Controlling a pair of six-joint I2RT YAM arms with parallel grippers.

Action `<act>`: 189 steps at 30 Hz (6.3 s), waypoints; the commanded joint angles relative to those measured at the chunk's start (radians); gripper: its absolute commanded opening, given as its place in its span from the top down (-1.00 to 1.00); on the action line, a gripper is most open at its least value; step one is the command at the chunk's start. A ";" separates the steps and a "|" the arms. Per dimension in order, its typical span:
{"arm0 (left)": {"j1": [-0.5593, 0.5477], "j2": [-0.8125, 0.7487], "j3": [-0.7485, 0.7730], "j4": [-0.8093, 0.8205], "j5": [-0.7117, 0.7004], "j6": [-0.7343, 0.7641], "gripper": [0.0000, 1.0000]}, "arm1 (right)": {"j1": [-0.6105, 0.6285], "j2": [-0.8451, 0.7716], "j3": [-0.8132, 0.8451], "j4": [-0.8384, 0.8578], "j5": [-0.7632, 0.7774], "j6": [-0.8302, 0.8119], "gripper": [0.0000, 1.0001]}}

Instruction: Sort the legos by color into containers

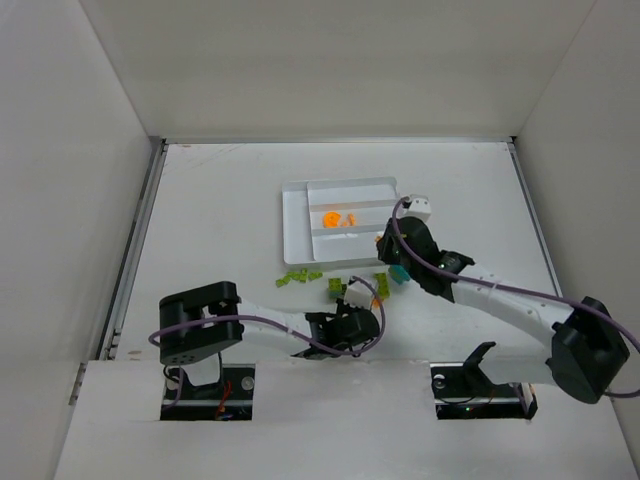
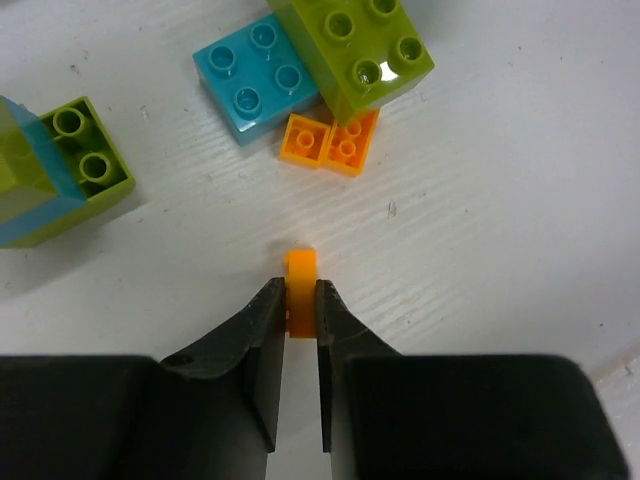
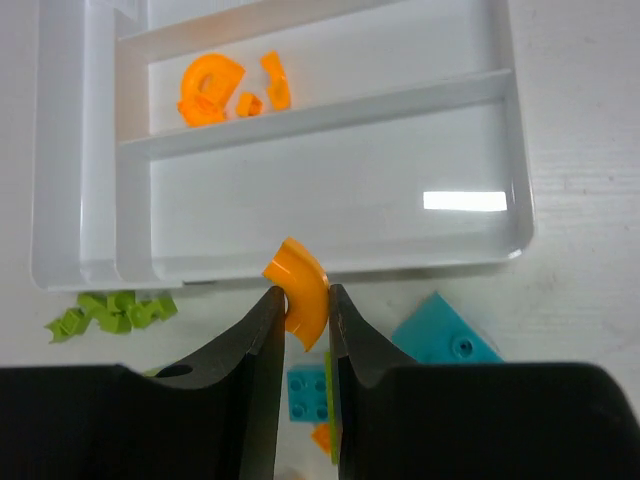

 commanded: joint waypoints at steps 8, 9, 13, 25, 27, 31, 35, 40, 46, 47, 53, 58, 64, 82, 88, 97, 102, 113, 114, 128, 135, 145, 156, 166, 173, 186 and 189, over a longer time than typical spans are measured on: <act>0.077 -0.376 -0.119 -0.031 -0.047 0.002 0.85 | -0.105 0.301 0.209 0.236 -0.110 -0.116 0.57; 0.104 -0.416 -0.125 -0.034 -0.040 0.006 0.85 | -0.111 0.330 0.226 0.238 -0.112 -0.119 0.57; 0.218 -0.525 -0.149 -0.044 0.007 0.023 0.84 | -0.134 0.425 0.274 0.262 -0.126 -0.128 0.57; 0.443 -0.496 -0.073 0.028 0.107 0.114 0.82 | -0.176 0.570 0.380 0.275 -0.147 -0.134 -0.09; 0.476 -0.462 -0.051 0.057 0.121 0.137 0.81 | -0.171 0.545 0.359 0.276 -0.138 -0.131 -0.14; 0.532 -0.378 -0.002 0.118 0.164 0.148 0.80 | -0.144 0.409 0.239 0.279 -0.104 -0.127 0.01; 0.583 -0.279 0.051 0.173 0.182 0.171 0.78 | -0.070 0.233 0.072 0.276 -0.040 -0.088 0.39; 0.650 -0.099 0.156 0.181 0.223 0.180 0.77 | 0.051 0.028 -0.123 0.234 0.046 0.005 0.42; 0.704 0.058 0.254 0.184 0.240 0.204 0.76 | 0.175 -0.107 -0.214 0.040 0.109 0.116 -0.06; 0.710 0.074 0.265 0.187 0.240 0.212 0.75 | 0.189 -0.116 -0.221 0.010 0.121 0.136 -0.12; 0.723 0.133 0.299 0.183 0.234 0.227 0.49 | 0.235 -0.105 -0.235 -0.087 0.097 0.214 -0.13; 0.717 0.098 0.268 0.187 0.233 0.233 0.20 | 0.286 -0.093 -0.218 -0.138 0.091 0.238 -0.08; 0.687 -0.008 0.194 0.187 0.231 0.224 0.18 | 0.303 -0.050 -0.198 -0.161 0.028 0.229 -0.07; 0.537 -0.350 -0.071 0.134 0.204 0.198 0.18 | 0.221 0.140 -0.131 -0.029 -0.008 0.088 -0.26; 0.529 -0.370 -0.094 0.115 0.196 0.192 0.18 | 0.225 0.146 -0.120 -0.015 -0.044 0.087 -0.15; 0.496 -0.436 -0.128 0.074 0.196 0.186 0.19 | 0.307 0.131 -0.129 -0.052 -0.043 0.153 -0.27; 0.468 -0.494 -0.160 0.031 0.191 0.157 0.20 | 0.315 0.111 -0.139 -0.047 -0.035 0.165 -0.32; 0.335 -0.640 -0.238 -0.038 0.036 0.143 0.20 | 0.366 0.208 -0.053 -0.144 0.034 0.159 -0.01; 0.330 -0.643 -0.237 -0.041 0.036 0.141 0.20 | 0.370 0.208 -0.051 -0.152 0.035 0.162 0.04; 0.177 -0.518 -0.188 -0.005 -0.007 0.148 0.09 | 0.357 -0.059 -0.135 -0.205 0.077 0.182 0.41; 0.069 -0.364 -0.100 0.066 -0.008 0.210 0.05 | 0.171 -0.256 -0.155 -0.192 0.069 0.121 0.41; 0.048 -0.119 -0.034 0.201 0.001 0.284 0.04 | -0.029 -0.274 -0.122 -0.020 -0.073 0.025 0.41; 0.075 0.093 0.035 0.313 0.029 0.350 0.12 | -0.029 -0.243 -0.097 0.008 -0.090 0.007 0.40; 0.100 0.160 0.058 0.321 0.058 0.367 0.42 | -0.039 -0.231 -0.099 0.026 -0.101 0.004 0.40; 0.085 0.131 0.023 0.336 0.064 0.361 0.75 | -0.033 -0.148 -0.062 0.060 -0.110 -0.010 0.40; 0.060 -0.402 -0.229 0.212 0.040 0.220 0.79 | -0.173 0.241 0.180 0.164 -0.115 -0.134 0.40; 0.112 -0.542 -0.249 0.161 0.016 0.191 0.78 | -0.193 0.335 0.242 0.171 -0.118 -0.146 0.39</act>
